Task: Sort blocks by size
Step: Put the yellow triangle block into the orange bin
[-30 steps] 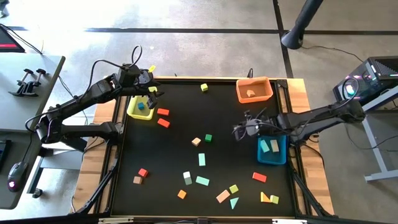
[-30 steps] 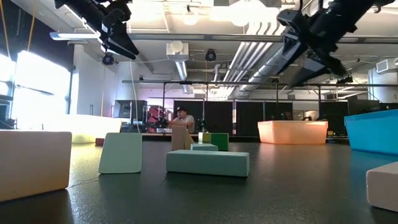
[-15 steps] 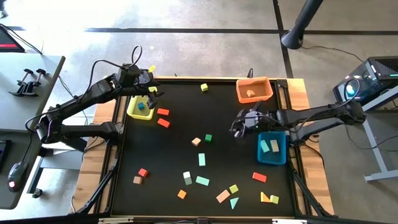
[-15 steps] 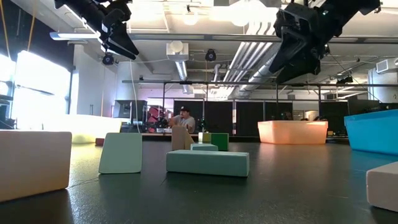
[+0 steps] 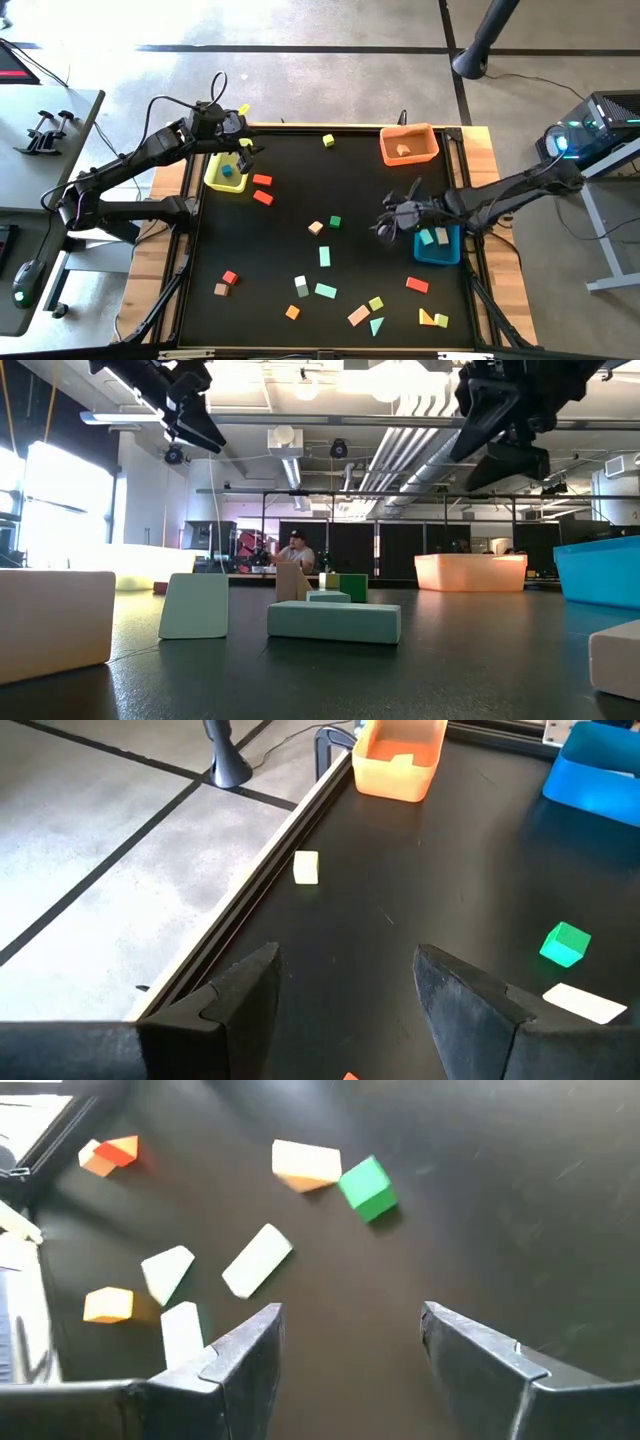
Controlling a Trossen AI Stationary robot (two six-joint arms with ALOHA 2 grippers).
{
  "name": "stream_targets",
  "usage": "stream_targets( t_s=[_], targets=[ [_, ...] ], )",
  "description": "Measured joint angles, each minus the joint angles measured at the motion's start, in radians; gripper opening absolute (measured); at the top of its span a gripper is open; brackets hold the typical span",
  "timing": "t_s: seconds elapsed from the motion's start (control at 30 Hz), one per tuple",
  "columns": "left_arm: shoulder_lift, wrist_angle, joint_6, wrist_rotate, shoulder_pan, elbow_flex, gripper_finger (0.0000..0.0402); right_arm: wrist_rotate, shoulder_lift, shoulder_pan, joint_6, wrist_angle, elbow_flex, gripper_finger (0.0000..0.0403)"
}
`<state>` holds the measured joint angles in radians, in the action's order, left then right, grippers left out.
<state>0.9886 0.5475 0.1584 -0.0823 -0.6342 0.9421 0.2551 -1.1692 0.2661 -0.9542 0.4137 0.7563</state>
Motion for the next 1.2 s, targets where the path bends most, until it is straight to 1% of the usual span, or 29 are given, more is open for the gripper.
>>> stream_targets(
  t_s=[0.13, 0.27, 0.43, 0.57, 0.7, 1.0, 1.1, 1.2],
  targets=[
    [0.0, 0.0, -0.063, 0.0, 0.0, 0.0, 0.0213, -0.018, -0.086, 0.058, -0.118, -0.037, 0.011, 0.0232],
    [0.0, 0.0, -0.172, 0.0, 0.0, 0.0, 0.0213, -0.08, -0.21, 0.097, -0.144, -0.006, 0.106, 0.0232],
    [0.0, 0.0, -0.272, 0.005, 0.0, 0.0, 0.0213, -0.134, -0.349, 0.115, -0.144, 0.149, 0.275, 0.0232],
    [0.0, 0.001, -0.362, 0.005, 0.0, 0.0, 0.0213, -0.186, -0.422, 0.137, -0.146, 0.288, 0.395, 0.0232],
    [0.0, 0.001, -0.382, 0.005, 0.014, 0.0, 0.0213, -0.197, -0.447, 0.215, -0.17, 0.358, 0.422, 0.0232],
    [0.0, 0.001, -0.337, 0.006, 0.048, 0.0, 0.0213, -0.221, -0.449, 0.428, -0.45, 0.373, 0.407, 0.0232],
    [0.0, 0.002, -0.3, 0.007, 0.048, 0.0, 0.0213, -0.214, -0.449, 0.472, -0.551, 0.383, 0.407, 0.0232],
    [0.0, 0.004, -0.287, 0.008, 0.047, 0.0, 0.0213, -0.21, -0.453, 0.504, -0.614, 0.426, 0.407, 0.0232]
  ],
)
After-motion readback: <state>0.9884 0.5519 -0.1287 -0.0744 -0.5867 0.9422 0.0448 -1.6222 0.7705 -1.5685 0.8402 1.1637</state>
